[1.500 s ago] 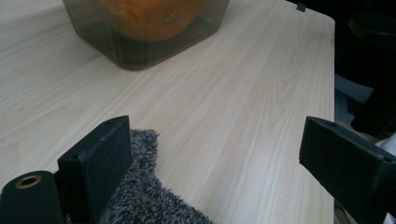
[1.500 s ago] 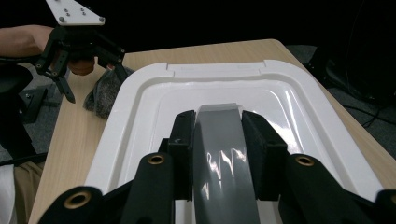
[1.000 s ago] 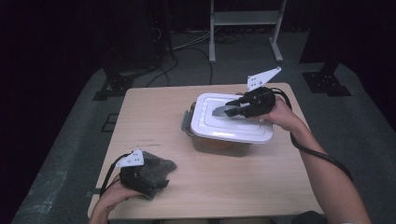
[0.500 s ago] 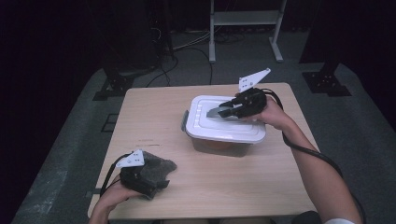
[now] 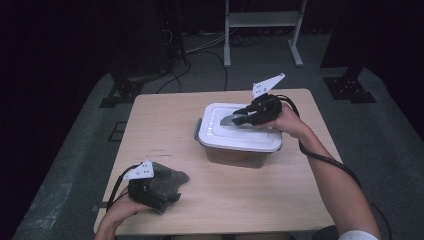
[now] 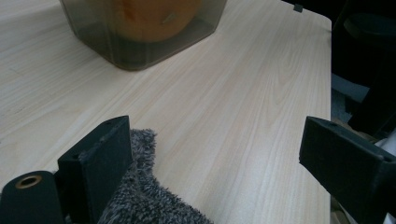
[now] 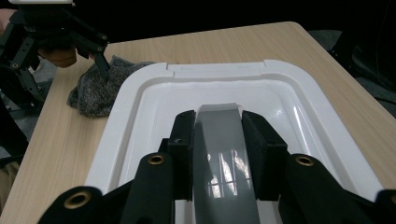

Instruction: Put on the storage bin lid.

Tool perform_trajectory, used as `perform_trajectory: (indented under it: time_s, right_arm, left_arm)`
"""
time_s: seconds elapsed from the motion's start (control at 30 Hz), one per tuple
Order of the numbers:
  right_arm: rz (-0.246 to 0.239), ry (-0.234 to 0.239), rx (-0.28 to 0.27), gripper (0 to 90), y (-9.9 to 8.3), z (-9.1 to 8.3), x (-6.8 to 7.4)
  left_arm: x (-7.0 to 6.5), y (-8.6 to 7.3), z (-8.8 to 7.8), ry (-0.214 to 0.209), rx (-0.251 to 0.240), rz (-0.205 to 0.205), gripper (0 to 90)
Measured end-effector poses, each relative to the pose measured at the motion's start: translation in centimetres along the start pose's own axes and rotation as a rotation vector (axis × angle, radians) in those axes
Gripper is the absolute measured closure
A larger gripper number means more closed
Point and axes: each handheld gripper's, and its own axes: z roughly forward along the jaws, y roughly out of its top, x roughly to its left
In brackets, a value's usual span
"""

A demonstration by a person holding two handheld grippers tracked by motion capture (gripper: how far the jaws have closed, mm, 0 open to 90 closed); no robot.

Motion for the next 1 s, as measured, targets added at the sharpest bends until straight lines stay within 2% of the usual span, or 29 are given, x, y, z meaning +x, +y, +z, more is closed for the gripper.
perform_trajectory:
  time_s: [0.43,1.0]
  right_arm:
    - [0.018,0.001,0.011,65.3,-0.7,1.2,-0.7]
    - [0.038,0.016,0.015,65.1,-1.5,2.0,-1.3]
  left_arm:
    - [0.0,-0.1,-0.2,0.001,-0.006,-0.004,8.9]
    - [0.0,-0.1,-0.3,0.002,-0.005,-0.006,8.9]
